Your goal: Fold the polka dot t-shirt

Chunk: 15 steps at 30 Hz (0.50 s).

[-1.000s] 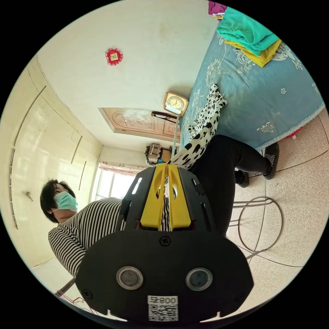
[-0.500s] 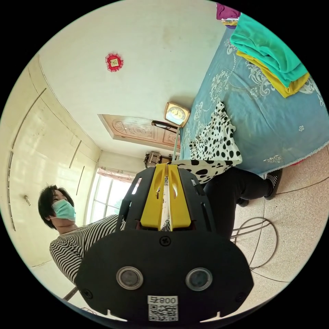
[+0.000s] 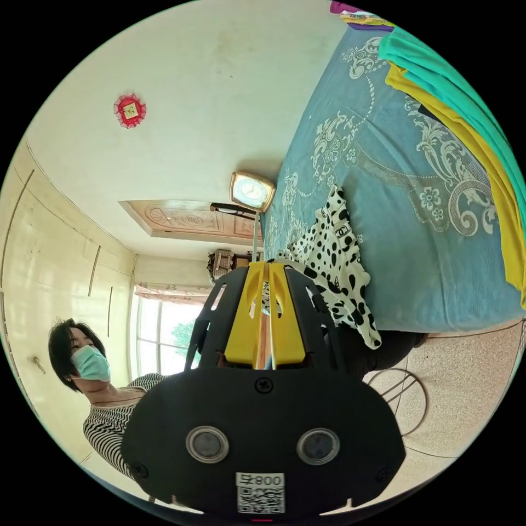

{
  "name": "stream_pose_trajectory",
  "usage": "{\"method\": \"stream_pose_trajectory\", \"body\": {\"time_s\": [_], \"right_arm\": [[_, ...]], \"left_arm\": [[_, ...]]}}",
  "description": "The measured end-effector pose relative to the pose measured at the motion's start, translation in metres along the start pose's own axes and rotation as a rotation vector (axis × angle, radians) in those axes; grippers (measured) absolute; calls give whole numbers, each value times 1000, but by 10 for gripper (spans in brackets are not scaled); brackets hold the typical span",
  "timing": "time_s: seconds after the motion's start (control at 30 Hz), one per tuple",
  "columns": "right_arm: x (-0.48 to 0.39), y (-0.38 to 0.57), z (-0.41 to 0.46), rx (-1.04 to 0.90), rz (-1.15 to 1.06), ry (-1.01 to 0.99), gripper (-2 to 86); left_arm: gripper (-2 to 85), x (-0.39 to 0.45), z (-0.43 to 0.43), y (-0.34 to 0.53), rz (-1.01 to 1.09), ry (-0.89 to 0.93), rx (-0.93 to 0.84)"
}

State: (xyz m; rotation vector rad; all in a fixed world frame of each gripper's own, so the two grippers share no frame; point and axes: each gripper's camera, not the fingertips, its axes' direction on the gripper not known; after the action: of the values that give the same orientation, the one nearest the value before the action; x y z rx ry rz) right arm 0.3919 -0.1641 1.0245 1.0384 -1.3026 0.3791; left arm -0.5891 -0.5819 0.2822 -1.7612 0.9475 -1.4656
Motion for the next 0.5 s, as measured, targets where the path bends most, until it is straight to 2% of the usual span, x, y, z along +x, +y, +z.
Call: {"method": "stream_pose_trajectory", "body": {"time_s": [0.33,0.5], "right_arm": [[11,-120,61,-22,111,99,9],[12,-167,92,-43,134,88,9]], "left_arm": [[11,5,77,-121,-75,-160,-43],[11,4,101,-155,-94,-136,-24]]}}
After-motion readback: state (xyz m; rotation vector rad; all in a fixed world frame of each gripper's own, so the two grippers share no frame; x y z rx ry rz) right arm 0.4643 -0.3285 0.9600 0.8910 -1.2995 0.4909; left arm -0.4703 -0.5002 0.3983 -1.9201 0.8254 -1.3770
